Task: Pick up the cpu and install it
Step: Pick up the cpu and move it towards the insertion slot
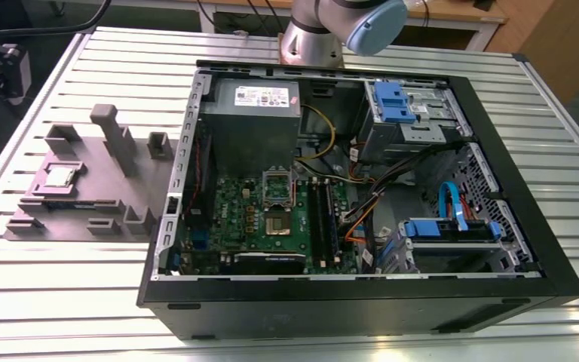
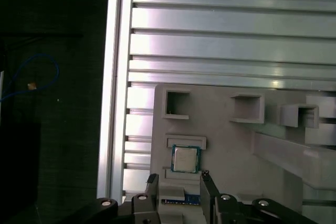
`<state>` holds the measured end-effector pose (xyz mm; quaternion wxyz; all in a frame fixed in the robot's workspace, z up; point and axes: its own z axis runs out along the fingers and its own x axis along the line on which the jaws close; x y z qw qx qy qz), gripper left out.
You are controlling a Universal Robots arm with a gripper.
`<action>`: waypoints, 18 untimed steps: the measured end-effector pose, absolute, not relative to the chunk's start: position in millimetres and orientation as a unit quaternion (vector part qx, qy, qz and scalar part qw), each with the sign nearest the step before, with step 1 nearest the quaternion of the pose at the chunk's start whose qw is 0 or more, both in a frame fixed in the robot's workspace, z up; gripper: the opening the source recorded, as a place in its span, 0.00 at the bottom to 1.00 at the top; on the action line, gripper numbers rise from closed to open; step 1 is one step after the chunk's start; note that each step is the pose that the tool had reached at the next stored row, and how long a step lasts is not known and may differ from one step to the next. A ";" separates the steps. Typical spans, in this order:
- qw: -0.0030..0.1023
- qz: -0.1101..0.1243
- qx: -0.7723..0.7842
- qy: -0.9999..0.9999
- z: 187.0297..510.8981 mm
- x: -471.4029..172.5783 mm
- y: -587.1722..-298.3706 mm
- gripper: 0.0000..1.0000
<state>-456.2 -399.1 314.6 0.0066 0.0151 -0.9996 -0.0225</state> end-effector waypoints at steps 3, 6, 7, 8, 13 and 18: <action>0.006 -0.022 0.015 -1.000 314.2 -456.2 -399.1 0.54; 0.007 -0.022 0.019 -1.000 310.3 -456.2 -399.0 0.60; 0.007 -0.022 0.021 -0.999 308.5 -456.2 -399.0 0.67; 0.007 -0.022 0.022 -0.999 306.6 -456.1 -399.0 0.67; 0.007 -0.023 0.022 -0.999 297.6 -456.2 -400.1 0.67; 0.007 -0.023 0.023 -0.999 289.2 -456.1 -400.2 0.67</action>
